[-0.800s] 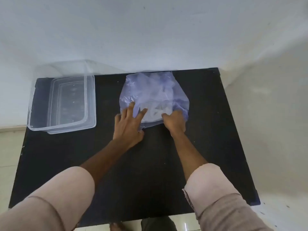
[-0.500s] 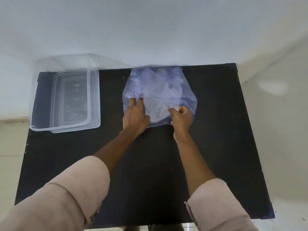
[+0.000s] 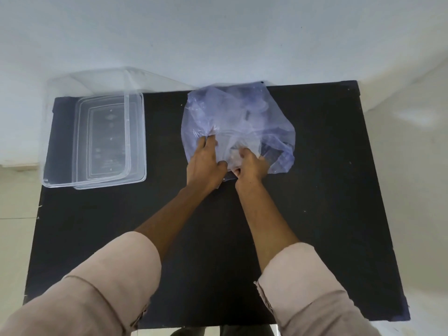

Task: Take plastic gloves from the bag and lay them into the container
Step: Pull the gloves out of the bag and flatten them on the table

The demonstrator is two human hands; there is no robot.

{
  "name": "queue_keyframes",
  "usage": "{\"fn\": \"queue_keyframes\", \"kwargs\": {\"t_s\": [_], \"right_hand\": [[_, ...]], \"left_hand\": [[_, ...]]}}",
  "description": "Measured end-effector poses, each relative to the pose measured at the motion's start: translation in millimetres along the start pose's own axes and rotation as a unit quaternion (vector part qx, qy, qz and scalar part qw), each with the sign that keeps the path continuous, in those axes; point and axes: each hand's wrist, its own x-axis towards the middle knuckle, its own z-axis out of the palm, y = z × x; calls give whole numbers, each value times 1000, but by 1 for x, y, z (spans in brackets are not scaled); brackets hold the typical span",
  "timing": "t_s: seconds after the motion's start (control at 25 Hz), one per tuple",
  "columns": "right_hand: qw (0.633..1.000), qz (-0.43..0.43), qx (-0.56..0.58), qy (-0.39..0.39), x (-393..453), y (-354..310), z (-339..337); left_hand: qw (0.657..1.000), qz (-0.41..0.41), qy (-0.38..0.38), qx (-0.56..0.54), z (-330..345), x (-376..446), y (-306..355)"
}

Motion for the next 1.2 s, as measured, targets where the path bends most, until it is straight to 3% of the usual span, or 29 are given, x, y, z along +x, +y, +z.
{"fn": "queue_keyframes", "kwargs": {"t_s": [0.08,0.28,0.56,0.72,0.8,0.88,1.04,1.2], "right_hand": [[999,-25,-31,7,-3,-5,-7],[1000,-6,13,1,-34,1,-65],[999,26,-29,34,-98,65,-140],[996,69,-15,56,-126,115,-166],[994,92,0,60,-142,140,-170],[992,109,2,56,-158,164,-167],[991,125,-13,38,-181,201,-151],[992,121,-28,6,-198,220,-139]], "left_hand": [[1000,7,1,2,-2,1,-2],[1000,-2,-1,13,-9,-1,-14],[994,30,-66,88,-13,-38,-50],[995,92,32,17,-28,-111,-74],[993,29,63,-91,-27,-174,-99],[971,-99,35,-216,-22,-236,-124],[873,-328,-34,-358,-20,-303,-154],[794,-401,-69,-452,-28,-298,-177]]}}
